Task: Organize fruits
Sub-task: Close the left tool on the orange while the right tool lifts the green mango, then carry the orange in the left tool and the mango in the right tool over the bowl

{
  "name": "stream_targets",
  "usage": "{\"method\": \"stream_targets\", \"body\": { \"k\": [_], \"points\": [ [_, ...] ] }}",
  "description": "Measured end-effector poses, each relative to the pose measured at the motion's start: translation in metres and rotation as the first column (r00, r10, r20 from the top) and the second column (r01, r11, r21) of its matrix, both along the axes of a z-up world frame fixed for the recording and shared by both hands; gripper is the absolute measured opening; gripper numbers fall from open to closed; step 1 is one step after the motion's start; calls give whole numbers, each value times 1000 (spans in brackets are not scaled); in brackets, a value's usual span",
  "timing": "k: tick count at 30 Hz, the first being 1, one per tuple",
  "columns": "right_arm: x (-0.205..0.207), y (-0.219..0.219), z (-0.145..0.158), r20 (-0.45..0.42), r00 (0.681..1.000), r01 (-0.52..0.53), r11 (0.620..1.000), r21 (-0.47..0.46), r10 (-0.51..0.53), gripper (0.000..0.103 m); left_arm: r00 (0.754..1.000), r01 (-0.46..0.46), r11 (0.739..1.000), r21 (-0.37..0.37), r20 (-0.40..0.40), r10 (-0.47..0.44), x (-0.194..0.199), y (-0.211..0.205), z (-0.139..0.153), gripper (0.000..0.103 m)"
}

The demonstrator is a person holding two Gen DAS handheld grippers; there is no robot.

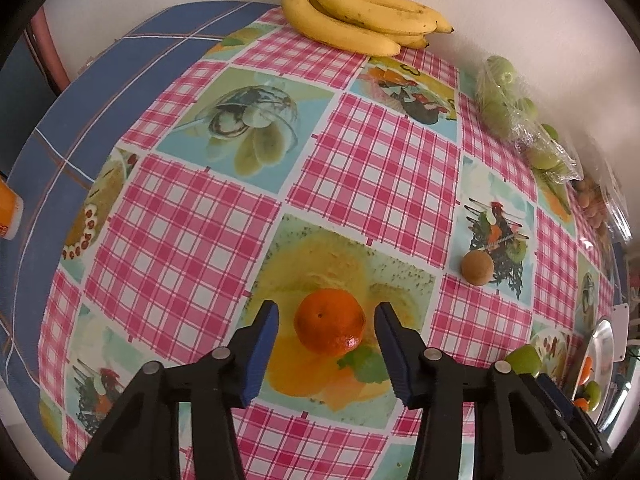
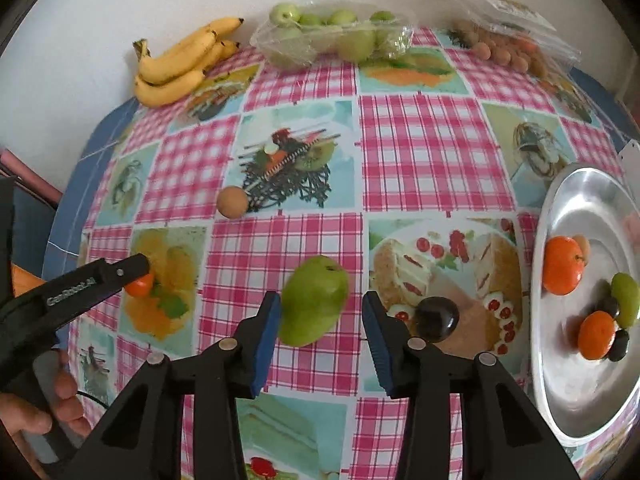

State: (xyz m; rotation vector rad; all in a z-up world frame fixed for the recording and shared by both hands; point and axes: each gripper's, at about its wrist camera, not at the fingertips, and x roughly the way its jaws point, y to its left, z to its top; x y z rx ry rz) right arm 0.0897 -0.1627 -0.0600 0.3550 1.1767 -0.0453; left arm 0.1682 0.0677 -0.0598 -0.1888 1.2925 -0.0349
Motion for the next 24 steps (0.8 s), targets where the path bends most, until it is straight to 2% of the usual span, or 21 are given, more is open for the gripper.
{"method": "stream_targets", "body": {
  "k": [8,11,16,19,24],
  "points": [
    [12,10,-8,-6,1000,-13,1000,6,13,44,1000,-4,1000,-4,-15,4,3,2,-6,51],
    [17,14,-12,-14,1000,-17,1000,-19,17,44,1000,-6,1000,-10,-17,5,4,2,-8,49],
    [18,13,-19,-26,1000,-12,1000,-15,11,43,1000,-1,1000,-26,-26,0,4,-1,-13,40],
    [19,14,-20,-26,1000,-18,1000,-16,18,40,1000,0,1000,-26,-24,-1,4,-1,-12,39],
    [18,15,-17,-15,1000,-18,1000,-18,18,39,1000,-5,999,-46,-2,5,3,1,-4,39]
  ]
}}
